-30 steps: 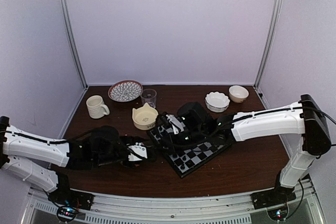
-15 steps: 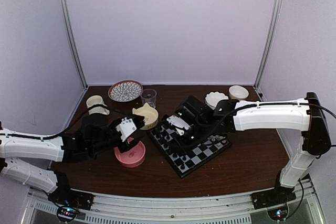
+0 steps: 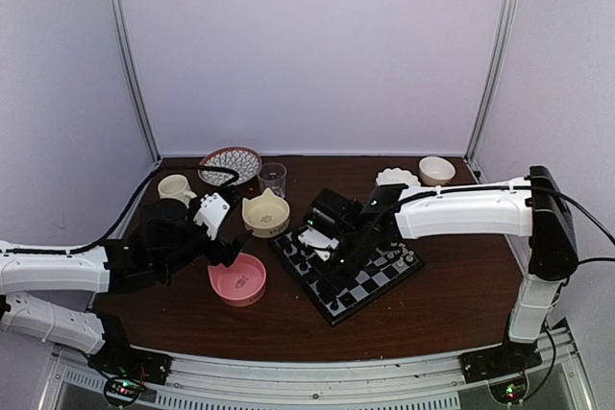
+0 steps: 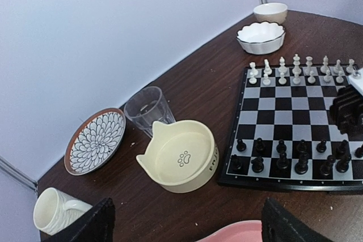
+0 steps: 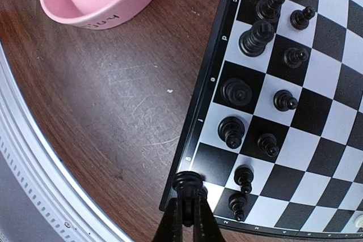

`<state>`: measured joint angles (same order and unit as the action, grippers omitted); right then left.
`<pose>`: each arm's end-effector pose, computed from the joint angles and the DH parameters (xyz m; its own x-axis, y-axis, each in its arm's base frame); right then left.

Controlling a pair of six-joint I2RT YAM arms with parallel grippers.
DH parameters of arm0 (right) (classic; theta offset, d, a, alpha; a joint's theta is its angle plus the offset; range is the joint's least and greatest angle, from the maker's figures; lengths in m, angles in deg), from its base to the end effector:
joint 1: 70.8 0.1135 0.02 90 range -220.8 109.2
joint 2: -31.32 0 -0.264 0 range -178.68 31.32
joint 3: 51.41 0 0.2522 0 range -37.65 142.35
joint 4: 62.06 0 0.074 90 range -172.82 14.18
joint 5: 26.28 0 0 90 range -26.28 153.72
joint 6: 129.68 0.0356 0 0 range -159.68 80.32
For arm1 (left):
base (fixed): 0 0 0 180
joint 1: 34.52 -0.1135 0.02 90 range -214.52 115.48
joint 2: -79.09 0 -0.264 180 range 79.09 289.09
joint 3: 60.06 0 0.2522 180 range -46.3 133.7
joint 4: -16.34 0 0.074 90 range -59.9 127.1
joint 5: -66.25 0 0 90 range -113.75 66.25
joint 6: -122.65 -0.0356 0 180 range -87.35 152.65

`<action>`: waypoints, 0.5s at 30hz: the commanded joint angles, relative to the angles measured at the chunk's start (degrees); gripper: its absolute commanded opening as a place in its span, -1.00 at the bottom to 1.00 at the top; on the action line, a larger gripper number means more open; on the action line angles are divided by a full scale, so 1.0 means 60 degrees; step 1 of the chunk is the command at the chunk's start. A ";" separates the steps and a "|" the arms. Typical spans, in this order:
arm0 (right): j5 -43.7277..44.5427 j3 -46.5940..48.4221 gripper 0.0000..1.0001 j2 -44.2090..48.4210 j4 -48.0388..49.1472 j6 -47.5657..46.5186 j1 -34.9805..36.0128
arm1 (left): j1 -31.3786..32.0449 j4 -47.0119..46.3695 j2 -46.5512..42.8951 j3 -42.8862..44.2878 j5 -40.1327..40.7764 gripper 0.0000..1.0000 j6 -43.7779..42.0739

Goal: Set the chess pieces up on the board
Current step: Place the knight at b8.

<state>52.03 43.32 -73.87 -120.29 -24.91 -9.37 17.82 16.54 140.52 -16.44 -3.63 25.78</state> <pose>0.1738 0.3343 0.2211 -0.6590 -0.6882 -0.3033 -0.7521 0.5989 0.2752 0.1539 -0.1794 0.2350 -0.1225 0.3426 -0.9315 0.5622 0.7974 0.2193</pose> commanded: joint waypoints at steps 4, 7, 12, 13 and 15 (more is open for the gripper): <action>0.0575 0.0633 -0.97 -0.0388 -0.0858 -0.0210 0.0135 | -0.0153 0.0114 -0.0089 0.0317 0.0938 0.89 0.0882; 0.0751 0.0743 -0.97 -0.0514 -0.1023 -0.0247 0.0151 | -0.0153 0.0485 -0.0025 0.0491 0.1059 0.95 0.1096; 0.0868 0.0801 -0.95 -0.0674 -0.1034 -0.0249 0.0161 | -0.0168 0.1202 0.0058 0.0874 0.1543 0.95 0.1741; 0.0893 0.0813 -0.95 -0.0713 -0.1031 -0.0245 0.0169 | -0.0168 0.1242 0.0047 0.0881 0.1571 0.95 0.1746; 0.0953 0.0842 -0.95 -0.0803 -0.1043 -0.0249 0.0182 | -0.0168 0.1277 0.0038 0.0868 0.1632 0.95 0.1726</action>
<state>55.31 46.56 -77.43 -125.51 -26.03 -8.78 17.18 22.87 140.59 -12.85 3.73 33.93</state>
